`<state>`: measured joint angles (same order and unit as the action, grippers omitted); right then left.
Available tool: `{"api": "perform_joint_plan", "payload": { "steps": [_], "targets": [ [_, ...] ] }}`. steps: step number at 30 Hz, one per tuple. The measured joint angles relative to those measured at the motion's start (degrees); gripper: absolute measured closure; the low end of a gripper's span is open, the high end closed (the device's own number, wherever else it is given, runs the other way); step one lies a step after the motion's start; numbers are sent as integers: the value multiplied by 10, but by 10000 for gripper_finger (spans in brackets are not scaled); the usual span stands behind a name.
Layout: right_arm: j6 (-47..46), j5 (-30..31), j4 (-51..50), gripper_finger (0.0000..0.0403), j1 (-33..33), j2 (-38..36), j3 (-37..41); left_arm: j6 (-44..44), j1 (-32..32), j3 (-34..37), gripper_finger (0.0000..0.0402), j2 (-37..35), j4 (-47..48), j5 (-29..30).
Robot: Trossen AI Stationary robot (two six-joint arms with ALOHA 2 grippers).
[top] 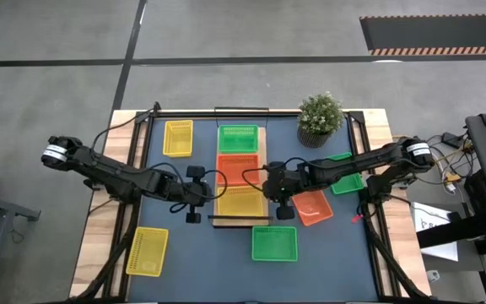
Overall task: Stack baskets on shelf by color
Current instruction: Stack the top yellow bin on top of the yellow bin on the shelf
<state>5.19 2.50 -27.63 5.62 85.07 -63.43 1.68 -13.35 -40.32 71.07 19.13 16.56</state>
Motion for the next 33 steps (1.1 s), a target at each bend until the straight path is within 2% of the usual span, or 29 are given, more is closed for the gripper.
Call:
{"api": "perform_joint_plan", "payload": {
  "steps": [3, 8, 16, 21, 24, 27, 33],
  "targets": [
    [-5, 32, -41, 394, 0, -24, 0, 23, -7, -2, 395, -12, 26, -4],
    [-22, 51, -81, 394, 4, -78, 9, 23, -21, -2, 395, -35, 25, -6],
    [-15, 51, -3, 394, 11, -172, 103, 20, -20, -3, 395, -45, 16, 5],
    [-7, 51, 25, 394, 11, -216, 147, -18, -17, -24, 395, -68, 105, 23],
    [16, 51, 53, 394, 11, -241, 167, -54, 13, -44, 396, -98, 115, 50],
    [39, 52, 78, 394, 10, -265, 182, -79, 65, -62, 396, -125, 130, 29],
    [74, 52, 114, 394, 9, -304, 190, -71, 187, -70, 396, -165, 216, 2]
  ]
}}
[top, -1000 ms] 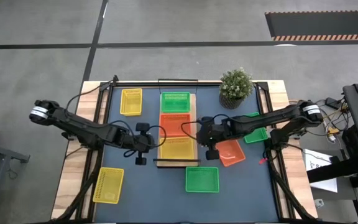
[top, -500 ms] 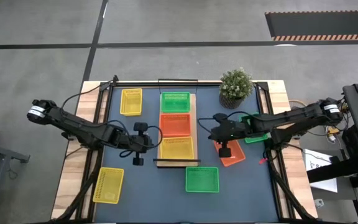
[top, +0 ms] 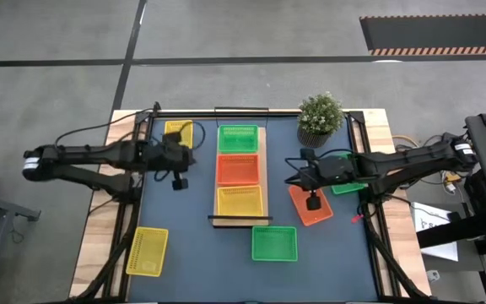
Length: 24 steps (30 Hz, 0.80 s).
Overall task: Stack baskets on shelf by color
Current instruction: Stack the top yellow bin on top of the yellow bin on the shelf
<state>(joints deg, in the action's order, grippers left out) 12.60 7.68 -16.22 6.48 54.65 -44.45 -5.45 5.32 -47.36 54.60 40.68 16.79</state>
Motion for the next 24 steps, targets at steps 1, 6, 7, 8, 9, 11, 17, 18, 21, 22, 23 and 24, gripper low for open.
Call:
{"api": "perform_joint_plan", "payload": {
  "steps": [1, 6, 7, 8, 9, 11, 17, 18, 21, 22, 23, 24],
  "targets": [
    [5, 0, 4, 394, 0, -5, 0, 10, 19, 0, 396, -3, 16, 0],
    [29, -1, 8, 394, 0, -24, 0, 104, 120, 10, 396, 8, 55, 8],
    [34, -1, 7, 394, 0, -25, 0, 117, 139, 11, 396, 18, 63, 7],
    [39, -1, 7, 394, 0, -25, 0, 116, 155, 11, 395, 29, 71, 1],
    [46, -1, 7, 394, 0, -26, -1, 101, 169, 11, 395, 41, 76, -11],
    [60, -1, 7, 394, 0, -30, -5, 34, 188, 5, 395, 66, 87, -50],
    [60, -1, 8, 394, 0, -33, -12, -142, 210, -13, 357, 117, 144, -74],
    [60, -1, 7, 394, 0, -33, -12, -154, 213, -13, 345, 123, 150, -71],
    [63, -1, 7, 394, 0, -31, -12, -173, 218, -9, 310, 140, 140, -59],
    [64, -1, 7, 394, 0, -31, -12, -175, 219, -8, 299, 147, 131, -48],
    [64, -1, 6, 394, 0, -31, -12, -175, 219, -8, 290, 155, 117, -37],
    [63, -1, 6, 394, 0, -31, -12, -175, 220, -8, 282, 162, 102, -29]
  ]
}}
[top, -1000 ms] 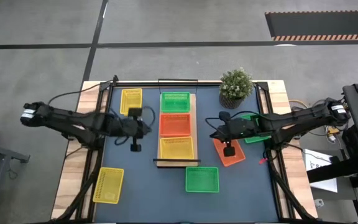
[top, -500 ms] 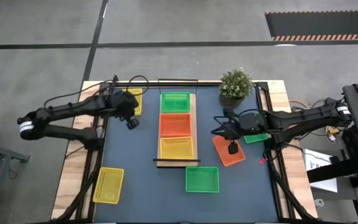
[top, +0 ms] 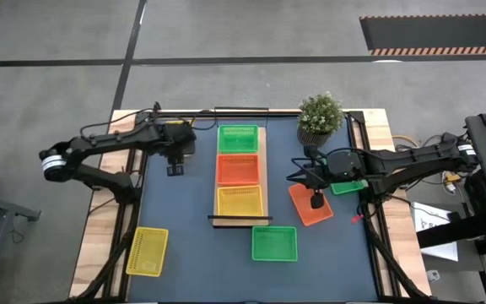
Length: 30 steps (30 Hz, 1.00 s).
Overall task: Stack baskets on shelf by color
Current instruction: Stack the top yellow bin on top of the yellow bin on the shelf
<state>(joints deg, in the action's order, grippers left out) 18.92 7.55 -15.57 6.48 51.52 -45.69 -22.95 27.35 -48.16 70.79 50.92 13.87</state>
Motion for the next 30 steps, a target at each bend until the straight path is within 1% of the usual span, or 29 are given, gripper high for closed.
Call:
{"api": "perform_joint_plan", "payload": {
  "steps": [4, 16, 18, 21, 24, 25, 26, 30],
  "targets": [
    [-1, 0, -2, 394, 0, -1, 0, -14, 2, 0, 268, 29, -39, 1],
    [-5, 0, -9, 394, 0, -1, 0, 1, 8, 0, 268, 109, -77, 6],
    [-10, 0, -12, 394, 0, -1, 0, 0, 8, 0, 273, 116, -78, 6],
    [-11, 0, -12, 394, 0, -1, 0, -4, 6, 1, 306, 120, -76, 11],
    [-11, 0, -12, 394, 0, -1, 0, -12, 4, 1, 372, 112, -72, 20],
    [-11, 0, -12, 394, 0, -1, 0, -13, 2, 1, 386, 107, -67, 29],
    [-11, 0, -12, 394, 0, -1, 0, -11, -2, 0, 391, 100, -61, 48],
    [-9, 0, -15, 394, 0, -1, 1, -5, -41, -23, 398, 68, -11, 169]
  ]
}}
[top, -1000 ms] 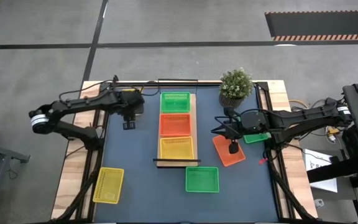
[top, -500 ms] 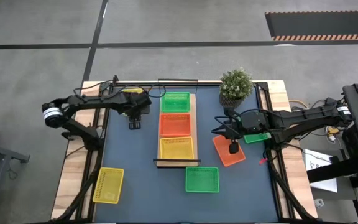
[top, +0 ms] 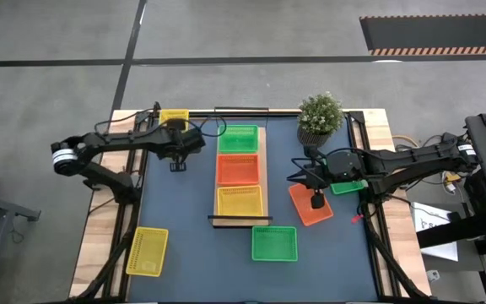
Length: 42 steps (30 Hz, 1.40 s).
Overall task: Stack baskets on shelf by color
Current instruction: Stack the top yellow bin on top of the yellow bin on the shelf
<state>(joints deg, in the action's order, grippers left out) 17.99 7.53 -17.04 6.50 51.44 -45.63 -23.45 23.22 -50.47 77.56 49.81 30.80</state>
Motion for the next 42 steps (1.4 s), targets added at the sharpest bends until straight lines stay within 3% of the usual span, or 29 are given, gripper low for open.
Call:
{"api": "perform_joint_plan", "payload": {
  "steps": [6, 13, 17, 23, 27, 31, 42],
  "targets": [
    [0, 0, 0, 394, 0, 0, 0, 13, -77, -78, 400, -56, 87, 19],
    [0, 0, -1, 394, 0, 0, 1, -37, -205, -181, 400, -98, 145, 18],
    [-5, -1, -2, 394, 0, 0, 3, -133, -293, -230, 401, -102, 154, -7],
    [-7, -1, -3, 394, 0, 0, 4, -145, -390, -275, 401, -77, 114, -40],
    [-9, -2, -3, 394, 0, 0, 5, -149, -412, -276, 401, -53, 117, -92],
    [-9, -2, -3, 394, 0, 0, 5, -244, -418, -274, 401, -35, 102, -156],
    [-41, -5, -2, 394, 0, 0, 7, -401, -417, -269, 401, -22, 97, -156]
  ]
}}
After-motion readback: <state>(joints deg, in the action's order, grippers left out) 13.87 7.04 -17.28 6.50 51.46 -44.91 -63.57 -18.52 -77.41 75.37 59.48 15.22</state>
